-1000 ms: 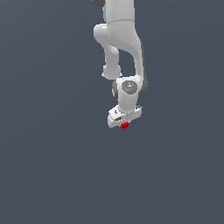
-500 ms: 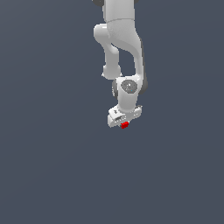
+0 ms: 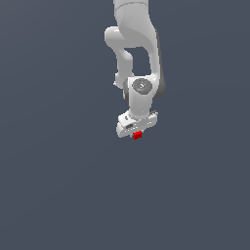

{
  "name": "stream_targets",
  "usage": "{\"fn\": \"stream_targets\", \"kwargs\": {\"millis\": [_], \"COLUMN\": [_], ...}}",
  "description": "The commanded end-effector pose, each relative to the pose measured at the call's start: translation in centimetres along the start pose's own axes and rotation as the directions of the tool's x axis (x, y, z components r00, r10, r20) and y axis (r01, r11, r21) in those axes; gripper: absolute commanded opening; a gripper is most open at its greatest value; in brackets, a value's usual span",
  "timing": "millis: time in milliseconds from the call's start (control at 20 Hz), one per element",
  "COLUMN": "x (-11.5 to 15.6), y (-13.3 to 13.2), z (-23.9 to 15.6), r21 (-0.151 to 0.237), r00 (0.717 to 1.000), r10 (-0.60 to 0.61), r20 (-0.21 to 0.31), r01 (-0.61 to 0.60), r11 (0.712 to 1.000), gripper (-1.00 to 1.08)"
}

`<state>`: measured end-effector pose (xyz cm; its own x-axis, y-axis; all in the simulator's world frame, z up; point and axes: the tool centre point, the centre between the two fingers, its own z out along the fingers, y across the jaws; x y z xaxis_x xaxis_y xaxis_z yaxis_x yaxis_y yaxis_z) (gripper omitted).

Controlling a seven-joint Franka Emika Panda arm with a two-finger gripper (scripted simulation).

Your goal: Pick up the red cube and move it to a goal position.

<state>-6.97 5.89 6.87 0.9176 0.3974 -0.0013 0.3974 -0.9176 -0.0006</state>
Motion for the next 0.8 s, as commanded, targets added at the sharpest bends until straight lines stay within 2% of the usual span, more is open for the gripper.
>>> {"fn": "stream_targets", "kwargs": {"millis": [0,750], "x": [-0.1,-0.9], "y": [0.6,4.8], "z": [-2.0,-17.2], "r21": [-0.001,0.001], "r00": [1.0,1.0], "r10": [0.0,-0.001], "r20": [-0.001,-0.002], "r01": [0.0,0.001], "r11": [1.0,1.0], "gripper": [-1.0,-1.0]}}
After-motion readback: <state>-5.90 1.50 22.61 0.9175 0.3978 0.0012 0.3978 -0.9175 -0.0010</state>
